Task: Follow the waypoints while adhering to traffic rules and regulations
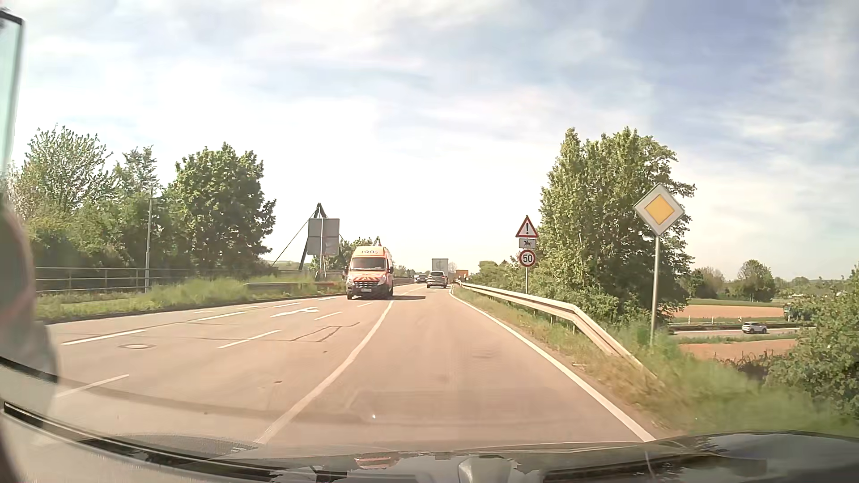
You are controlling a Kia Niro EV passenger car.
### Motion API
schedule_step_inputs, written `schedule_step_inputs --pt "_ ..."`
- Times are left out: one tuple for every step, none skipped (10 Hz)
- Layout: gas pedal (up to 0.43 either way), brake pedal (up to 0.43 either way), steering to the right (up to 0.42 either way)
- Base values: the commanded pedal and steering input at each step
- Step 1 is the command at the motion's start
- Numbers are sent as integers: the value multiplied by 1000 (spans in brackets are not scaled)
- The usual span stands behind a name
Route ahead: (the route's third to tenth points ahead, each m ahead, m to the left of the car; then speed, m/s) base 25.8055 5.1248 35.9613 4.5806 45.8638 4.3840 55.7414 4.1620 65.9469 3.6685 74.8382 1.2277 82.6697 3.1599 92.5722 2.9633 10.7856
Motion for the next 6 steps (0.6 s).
schedule_step_inputs --pt "197 0 -22" --pt "197 0 -20" --pt "197 0 -19" --pt "197 0 -18" --pt "197 0 -14" --pt "189 0 -8"
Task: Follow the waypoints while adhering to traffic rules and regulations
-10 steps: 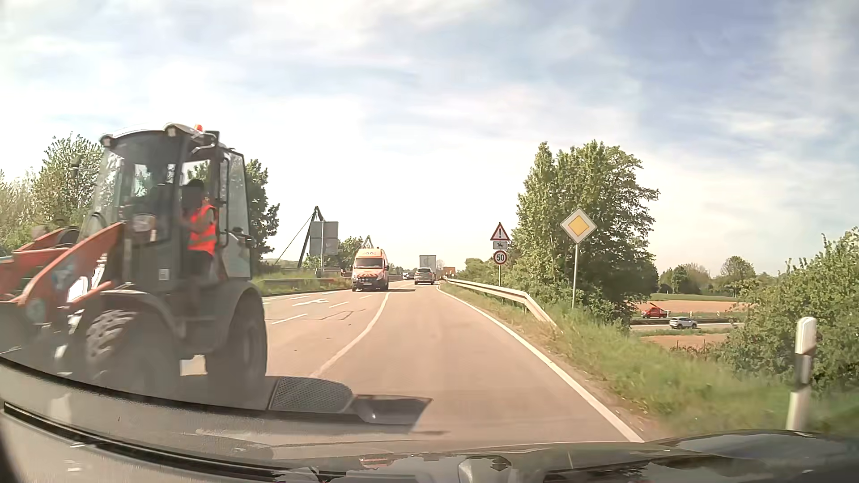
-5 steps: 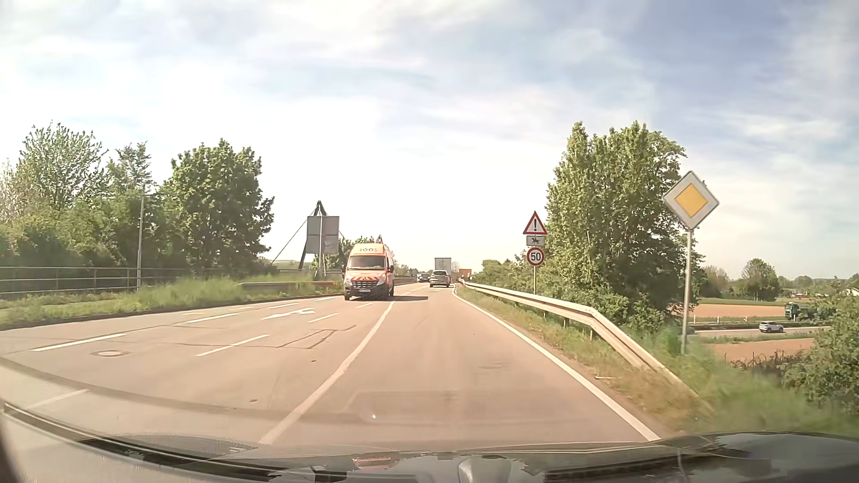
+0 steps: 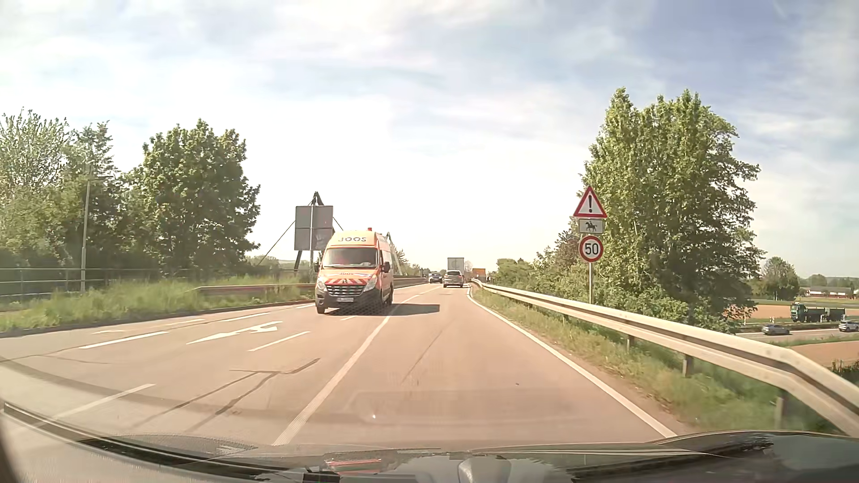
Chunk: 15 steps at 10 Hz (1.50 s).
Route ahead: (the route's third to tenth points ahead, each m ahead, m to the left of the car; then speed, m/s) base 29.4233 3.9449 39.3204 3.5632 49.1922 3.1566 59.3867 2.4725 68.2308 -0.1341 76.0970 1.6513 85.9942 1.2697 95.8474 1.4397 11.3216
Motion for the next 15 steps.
schedule_step_inputs --pt "189 0 -5" --pt "177 0 -3" --pt "177 0 -3" --pt "177 0 -2" --pt "157 0 -2" --pt "130 0 -1" --pt "130 0 -1" --pt "130 0 -1" --pt "130 0 0" --pt "130 0 0" --pt "130 0 0" --pt "130 0 1" --pt "118 0 3" --pt "118 0 5" --pt "118 0 7"
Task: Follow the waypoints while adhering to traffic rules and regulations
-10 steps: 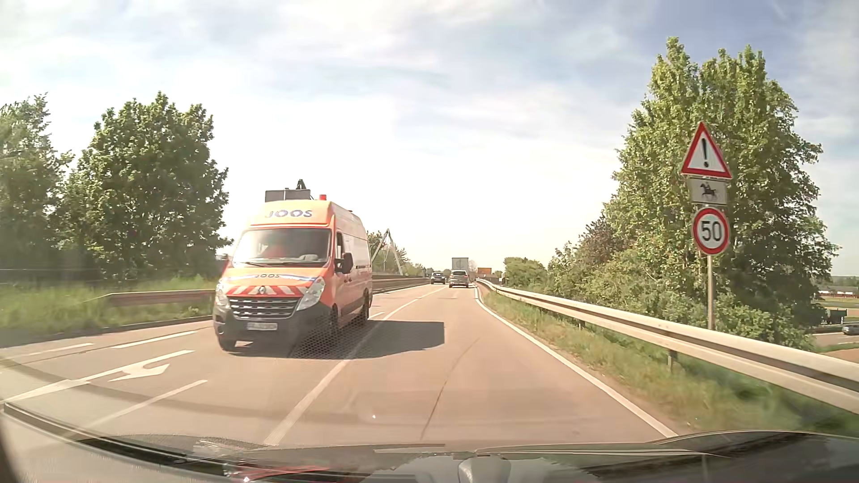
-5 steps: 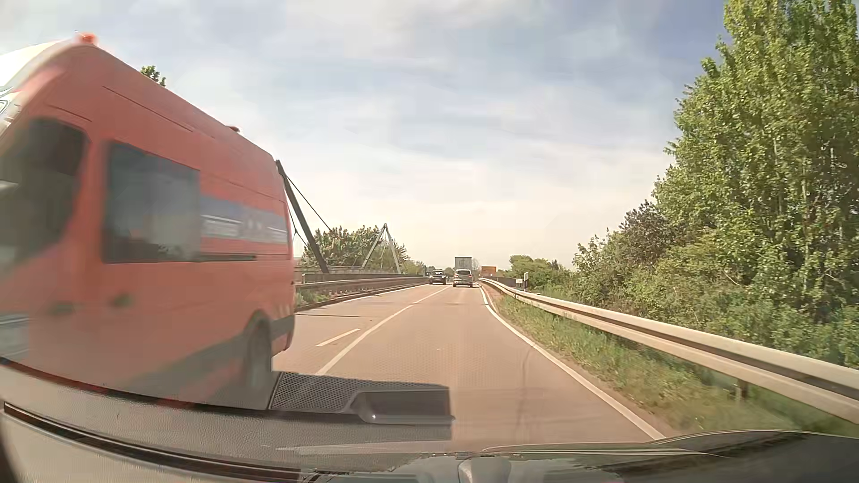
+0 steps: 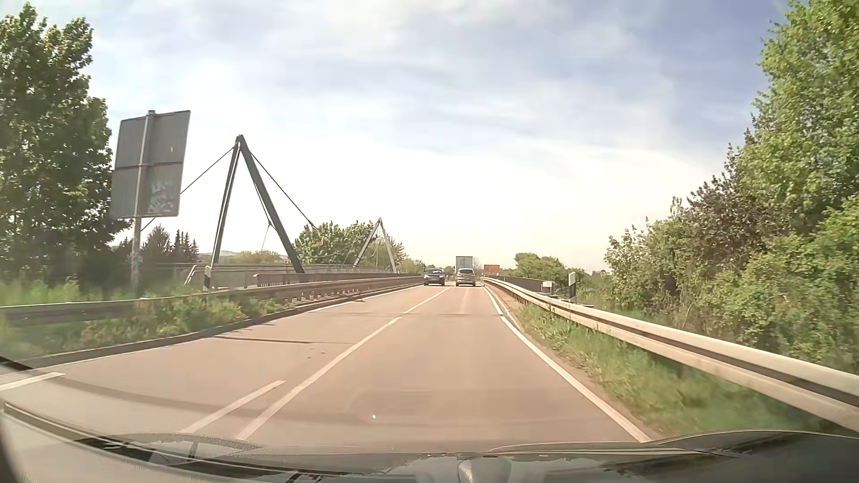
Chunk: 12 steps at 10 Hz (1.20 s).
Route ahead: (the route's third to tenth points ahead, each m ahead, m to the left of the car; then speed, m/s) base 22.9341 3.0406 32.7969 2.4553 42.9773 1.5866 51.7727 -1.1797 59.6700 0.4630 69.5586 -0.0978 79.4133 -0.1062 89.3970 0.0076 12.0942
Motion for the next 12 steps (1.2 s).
schedule_step_inputs --pt "110 0 7" --pt "110 0 8" --pt "98 0 10" --pt "67 0 12" --pt "67 0 14" --pt "67 0 15" --pt "67 0 15" --pt "67 0 16" --pt "67 0 17" --pt "67 0 17" --pt "67 0 17" --pt "67 0 17"
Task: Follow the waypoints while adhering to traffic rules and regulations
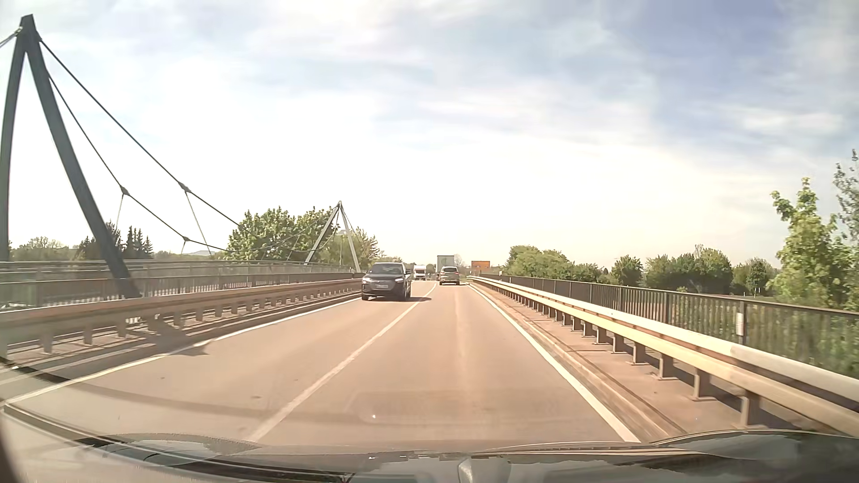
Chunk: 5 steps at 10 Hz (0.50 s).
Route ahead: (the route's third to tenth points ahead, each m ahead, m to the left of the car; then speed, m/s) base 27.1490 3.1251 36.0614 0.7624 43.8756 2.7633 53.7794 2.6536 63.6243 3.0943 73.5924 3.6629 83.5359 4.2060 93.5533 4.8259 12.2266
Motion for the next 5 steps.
schedule_step_inputs --pt "67 0 15" --pt "67 0 15" --pt "59 0 13" --pt "59 0 11" --pt "59 0 9"
